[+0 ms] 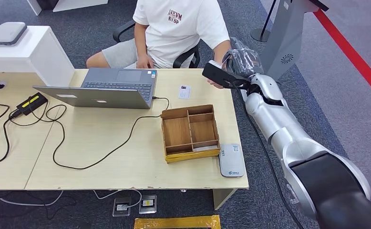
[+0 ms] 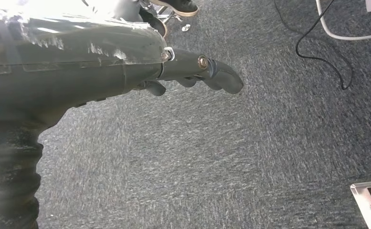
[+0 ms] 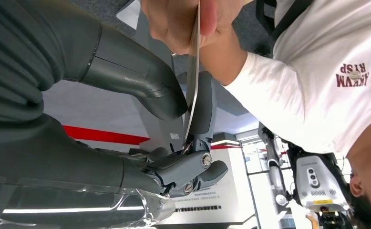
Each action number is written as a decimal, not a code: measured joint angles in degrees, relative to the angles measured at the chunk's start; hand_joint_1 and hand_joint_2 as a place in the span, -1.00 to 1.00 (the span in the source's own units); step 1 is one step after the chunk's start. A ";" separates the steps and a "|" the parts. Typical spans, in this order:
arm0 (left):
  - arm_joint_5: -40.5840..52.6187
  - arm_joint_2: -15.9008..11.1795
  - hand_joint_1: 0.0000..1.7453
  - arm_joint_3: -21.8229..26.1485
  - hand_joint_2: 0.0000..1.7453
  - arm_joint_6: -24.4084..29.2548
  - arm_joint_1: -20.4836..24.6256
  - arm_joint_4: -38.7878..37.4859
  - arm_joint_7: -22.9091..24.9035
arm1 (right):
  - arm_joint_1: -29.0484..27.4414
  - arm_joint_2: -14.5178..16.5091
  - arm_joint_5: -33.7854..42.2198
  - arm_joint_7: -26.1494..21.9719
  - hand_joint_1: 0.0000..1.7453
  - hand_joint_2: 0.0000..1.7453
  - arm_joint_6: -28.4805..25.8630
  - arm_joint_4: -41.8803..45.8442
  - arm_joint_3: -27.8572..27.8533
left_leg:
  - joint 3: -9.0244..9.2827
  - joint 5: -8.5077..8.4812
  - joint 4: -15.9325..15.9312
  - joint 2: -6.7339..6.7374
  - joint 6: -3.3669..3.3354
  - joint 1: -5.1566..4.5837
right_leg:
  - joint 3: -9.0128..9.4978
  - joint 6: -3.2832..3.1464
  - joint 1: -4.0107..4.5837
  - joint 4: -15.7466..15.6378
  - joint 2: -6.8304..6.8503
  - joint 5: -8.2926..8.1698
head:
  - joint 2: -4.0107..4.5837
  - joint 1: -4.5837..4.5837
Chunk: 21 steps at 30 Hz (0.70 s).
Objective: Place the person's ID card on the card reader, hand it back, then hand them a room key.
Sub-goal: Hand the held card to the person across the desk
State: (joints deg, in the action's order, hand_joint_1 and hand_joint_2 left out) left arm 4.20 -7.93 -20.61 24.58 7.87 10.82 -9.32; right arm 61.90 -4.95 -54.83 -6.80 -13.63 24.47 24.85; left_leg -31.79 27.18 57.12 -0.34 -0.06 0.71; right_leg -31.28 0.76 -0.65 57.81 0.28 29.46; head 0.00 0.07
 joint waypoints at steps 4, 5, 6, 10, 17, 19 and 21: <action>0.02 0.00 -1.00 0.00 1.00 -0.02 -0.03 0.00 0.09 | 0.00 -0.17 0.01 -0.07 1.00 1.00 -0.21 -1.02 0.26 | 0.00 0.00 0.00 0.01 0.00 0.00 | -0.02 0.00 0.00 0.00 -0.03 0.00 | 0.00 -0.01; 0.02 0.00 -1.00 0.00 1.00 -0.01 -0.03 0.00 0.09 | 0.00 -0.25 0.01 -0.09 0.84 1.00 -0.27 -1.21 0.29 | 0.00 0.00 0.00 0.01 0.00 0.00 | -0.02 0.00 0.00 0.00 -0.03 0.00 | 0.00 -0.01; 0.02 0.00 -1.00 0.00 1.00 -0.01 -0.03 0.00 0.09 | 0.00 -0.32 0.01 -0.10 0.35 1.00 -0.31 -1.37 0.32 | 0.00 0.00 0.00 0.02 0.00 0.00 | -0.02 0.00 0.00 0.00 -0.03 0.00 | 0.00 0.00; 0.02 0.00 -1.00 0.00 1.00 -0.01 -0.04 0.00 0.09 | -0.01 -0.49 0.00 -0.14 -1.00 1.00 -0.58 -1.83 0.37 | 0.00 0.00 0.00 0.03 0.00 0.00 | -0.03 0.00 0.00 0.00 -0.05 0.00 | 0.00 0.00; 0.00 0.00 -1.00 -0.02 1.00 -0.03 -0.04 0.00 0.11 | -0.06 -1.06 0.28 -0.48 -1.00 1.00 -3.52 -2.51 0.38 | 0.00 0.00 0.01 0.09 0.00 0.00 | -0.06 0.00 0.00 0.00 -0.10 0.00 | 0.00 -0.01; 0.00 0.01 -1.00 -0.03 1.00 -0.03 -0.05 0.00 0.11 | -0.04 -1.55 0.56 -0.81 -1.00 1.00 -4.45 -2.53 0.37 | 0.00 0.00 0.01 0.10 0.00 0.00 | -0.06 0.00 0.00 0.00 -0.09 0.00 | 0.00 0.00; -0.07 0.01 -1.00 -0.09 1.00 -0.03 -0.09 0.00 0.11 | 0.03 -2.22 0.93 -1.39 -1.00 1.00 -5.37 -2.53 0.35 | -0.01 0.00 0.01 0.09 0.00 0.00 | -0.06 0.00 0.00 0.00 -0.08 0.00 | 0.00 0.01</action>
State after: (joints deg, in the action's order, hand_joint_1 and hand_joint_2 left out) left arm 4.13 -7.92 -20.70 24.55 7.78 10.82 -9.20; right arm 61.93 -7.17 -53.90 -8.19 -19.00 21.94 25.20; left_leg -31.80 27.19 57.14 -0.25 -0.06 0.71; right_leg -31.33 0.76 -0.66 57.81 0.20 29.45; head 0.00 0.08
